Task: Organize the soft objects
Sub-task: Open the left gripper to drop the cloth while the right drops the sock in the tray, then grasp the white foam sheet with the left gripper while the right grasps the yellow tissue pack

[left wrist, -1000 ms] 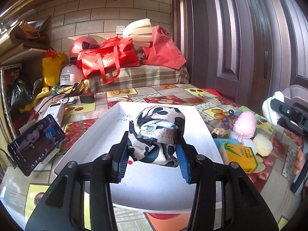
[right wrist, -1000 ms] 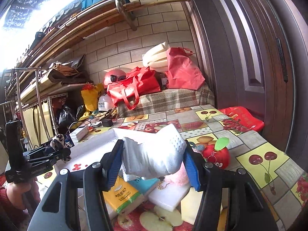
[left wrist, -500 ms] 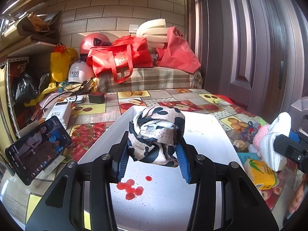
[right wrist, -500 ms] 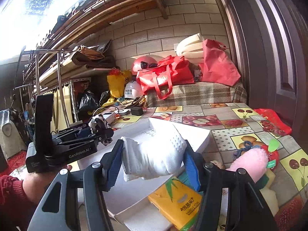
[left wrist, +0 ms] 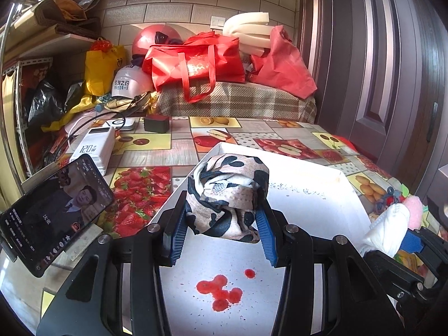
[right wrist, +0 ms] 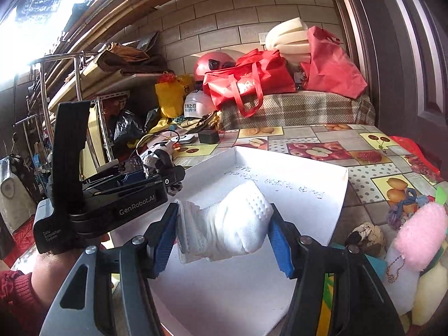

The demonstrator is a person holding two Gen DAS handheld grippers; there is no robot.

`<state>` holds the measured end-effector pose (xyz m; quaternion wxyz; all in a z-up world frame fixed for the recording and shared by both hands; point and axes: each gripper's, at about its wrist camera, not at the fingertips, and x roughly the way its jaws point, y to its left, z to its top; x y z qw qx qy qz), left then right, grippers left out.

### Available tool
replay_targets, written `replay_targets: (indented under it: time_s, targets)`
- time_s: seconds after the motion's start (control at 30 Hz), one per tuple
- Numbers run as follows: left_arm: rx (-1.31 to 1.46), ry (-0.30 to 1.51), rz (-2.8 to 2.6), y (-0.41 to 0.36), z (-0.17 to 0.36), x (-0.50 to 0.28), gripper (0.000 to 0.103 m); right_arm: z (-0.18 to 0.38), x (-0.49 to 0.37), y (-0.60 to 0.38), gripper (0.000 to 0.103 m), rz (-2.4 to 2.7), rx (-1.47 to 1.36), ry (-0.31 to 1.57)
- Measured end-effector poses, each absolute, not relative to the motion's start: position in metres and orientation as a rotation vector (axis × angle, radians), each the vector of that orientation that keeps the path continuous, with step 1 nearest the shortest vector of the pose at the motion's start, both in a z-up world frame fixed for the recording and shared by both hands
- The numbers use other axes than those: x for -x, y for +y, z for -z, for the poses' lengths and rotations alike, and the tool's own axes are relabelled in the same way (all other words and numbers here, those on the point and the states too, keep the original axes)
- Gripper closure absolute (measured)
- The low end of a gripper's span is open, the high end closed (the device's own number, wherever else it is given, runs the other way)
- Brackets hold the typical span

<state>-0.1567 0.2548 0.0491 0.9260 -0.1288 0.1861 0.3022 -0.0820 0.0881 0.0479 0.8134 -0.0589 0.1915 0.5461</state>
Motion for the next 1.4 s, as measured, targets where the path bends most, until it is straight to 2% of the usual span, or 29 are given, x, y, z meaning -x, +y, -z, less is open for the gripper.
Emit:
replay_targets:
  time_s: [0.07,0.1,0.13,0.17,0.23,0.27,0.33,0.73,0.93,1.13,1.3,1.4]
  targets:
    - [0.257,0.38,-0.623,0.253,-0.049,0.156,0.057,-0.047,0.082,0.092,0.034,-1.151,0.14,0.419]
    - [0.251,0.381,-0.628,0.252,-0.049,0.156,0.055,-0.046,0.083,0.093,0.027,-1.144,0.154,0.42]
    - [0.245,0.382,-0.636,0.251,-0.05,0.156,0.048,-0.046,0.086,0.094,0.019,-1.143,0.166,0.418]
    - [0.239,0.381,-0.646,0.25,-0.05,0.155,0.042,-0.046,0.088,0.094,0.019,-1.141,0.173,0.411]
    - [0.244,0.373,-0.686,0.251,-0.051,0.159,0.023,-0.047,0.09,0.092,0.016,-1.127,0.176,0.396]
    - [0.262,0.368,-0.694,0.254,-0.05,0.161,0.019,-0.047,0.089,0.091,0.015,-1.127,0.168,0.395]
    - [0.299,0.354,-0.701,0.26,-0.05,0.167,0.0,-0.048,0.086,0.089,0.002,-1.126,0.15,0.401]
    - [0.163,0.249,-0.648,0.227,-0.059,0.178,0.0,-0.055,0.073,0.046,0.0,-1.102,0.085,0.37]
    - [0.26,0.262,-0.243,0.195,-0.06,0.159,0.0,-0.07,0.031,-0.033,0.0,-0.937,-0.006,0.266]
    - [0.195,0.345,-0.206,0.167,-0.061,0.115,0.0,-0.066,0.005,-0.061,0.0,-0.895,0.019,0.346]
    - [0.304,0.431,-0.223,0.189,-0.05,0.101,0.0,-0.061,0.011,-0.06,0.0,-1.065,0.076,0.391]
    - [0.317,0.401,-0.294,0.203,-0.051,0.111,0.0,-0.055,0.025,-0.039,0.0,-1.201,0.199,0.419]
